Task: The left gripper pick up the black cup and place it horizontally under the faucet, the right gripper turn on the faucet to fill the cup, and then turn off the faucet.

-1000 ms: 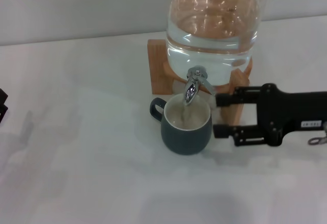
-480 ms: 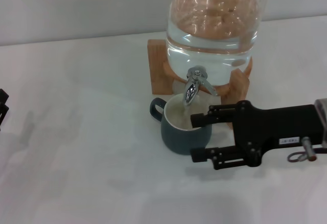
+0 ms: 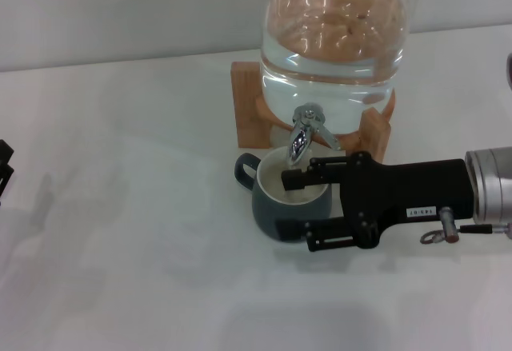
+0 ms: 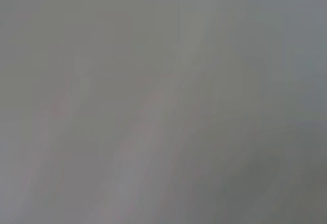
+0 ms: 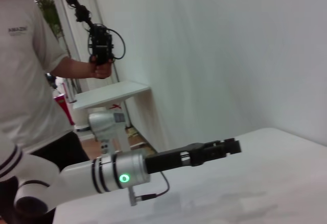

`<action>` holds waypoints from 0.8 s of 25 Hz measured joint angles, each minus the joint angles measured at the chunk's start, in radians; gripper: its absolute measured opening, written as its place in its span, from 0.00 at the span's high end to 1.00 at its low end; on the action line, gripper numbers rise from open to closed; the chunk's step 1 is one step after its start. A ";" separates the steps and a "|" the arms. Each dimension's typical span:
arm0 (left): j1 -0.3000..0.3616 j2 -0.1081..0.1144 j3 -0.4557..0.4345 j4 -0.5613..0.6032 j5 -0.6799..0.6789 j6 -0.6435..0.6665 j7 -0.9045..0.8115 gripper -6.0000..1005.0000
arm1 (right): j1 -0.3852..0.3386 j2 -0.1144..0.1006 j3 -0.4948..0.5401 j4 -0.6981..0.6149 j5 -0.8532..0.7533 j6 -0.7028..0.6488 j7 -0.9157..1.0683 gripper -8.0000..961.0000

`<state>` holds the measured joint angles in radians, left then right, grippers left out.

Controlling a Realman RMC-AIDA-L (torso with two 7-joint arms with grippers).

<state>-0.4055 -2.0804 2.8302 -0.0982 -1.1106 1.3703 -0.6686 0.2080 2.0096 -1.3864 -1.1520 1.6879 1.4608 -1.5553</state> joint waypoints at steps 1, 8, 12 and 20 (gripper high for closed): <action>0.001 0.000 0.000 0.000 0.000 0.000 0.000 0.40 | 0.000 0.000 0.000 0.000 0.000 -0.008 0.002 0.25; 0.002 0.001 0.000 0.000 0.000 -0.001 -0.001 0.40 | 0.000 -0.001 0.030 0.000 0.002 -0.033 0.011 0.25; 0.002 0.002 0.000 -0.003 0.000 -0.001 -0.001 0.40 | -0.006 -0.003 0.056 0.000 0.002 -0.023 0.011 0.25; 0.000 0.002 0.000 -0.004 0.000 -0.001 0.000 0.40 | -0.008 -0.005 0.067 0.006 -0.007 -0.019 0.005 0.25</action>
<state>-0.4056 -2.0785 2.8302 -0.1023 -1.1106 1.3697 -0.6686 0.2000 2.0042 -1.3192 -1.1462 1.6809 1.4416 -1.5501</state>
